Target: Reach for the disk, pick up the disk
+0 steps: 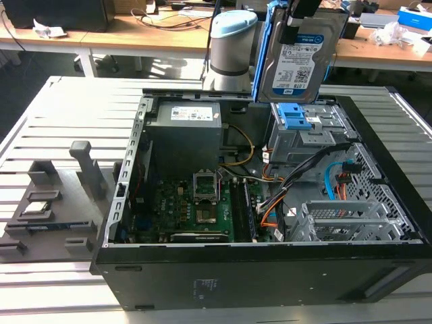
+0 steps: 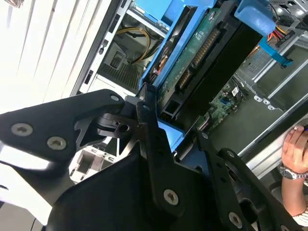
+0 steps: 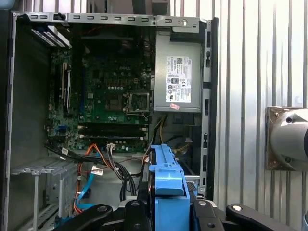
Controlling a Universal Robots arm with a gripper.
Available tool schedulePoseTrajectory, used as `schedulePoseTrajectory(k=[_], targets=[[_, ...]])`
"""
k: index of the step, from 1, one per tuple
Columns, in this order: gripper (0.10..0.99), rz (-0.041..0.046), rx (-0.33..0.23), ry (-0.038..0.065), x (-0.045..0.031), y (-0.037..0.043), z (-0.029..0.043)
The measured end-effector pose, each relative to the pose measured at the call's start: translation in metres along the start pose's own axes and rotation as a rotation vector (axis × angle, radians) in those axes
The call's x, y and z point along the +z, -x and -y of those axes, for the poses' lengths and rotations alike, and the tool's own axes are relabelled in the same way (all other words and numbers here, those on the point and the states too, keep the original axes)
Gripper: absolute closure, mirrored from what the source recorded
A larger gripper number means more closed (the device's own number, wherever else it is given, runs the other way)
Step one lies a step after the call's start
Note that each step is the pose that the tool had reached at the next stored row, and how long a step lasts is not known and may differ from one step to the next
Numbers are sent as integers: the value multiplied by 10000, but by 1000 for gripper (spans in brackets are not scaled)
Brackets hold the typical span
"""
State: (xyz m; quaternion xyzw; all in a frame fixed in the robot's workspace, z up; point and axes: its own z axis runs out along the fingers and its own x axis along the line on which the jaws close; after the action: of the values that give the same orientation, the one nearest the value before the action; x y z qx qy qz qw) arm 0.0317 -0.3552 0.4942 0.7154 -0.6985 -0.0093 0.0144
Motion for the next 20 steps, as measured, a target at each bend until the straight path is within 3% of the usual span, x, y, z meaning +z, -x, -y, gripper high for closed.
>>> schedulePoseTrajectory(k=[3, 8, 20], targets=[[722, -1, -4, 0, -1, -14, 3], [722, -1, -1, 0, 1, -165, -1], [722, 0, -1, 0, 3, -352, -6]])
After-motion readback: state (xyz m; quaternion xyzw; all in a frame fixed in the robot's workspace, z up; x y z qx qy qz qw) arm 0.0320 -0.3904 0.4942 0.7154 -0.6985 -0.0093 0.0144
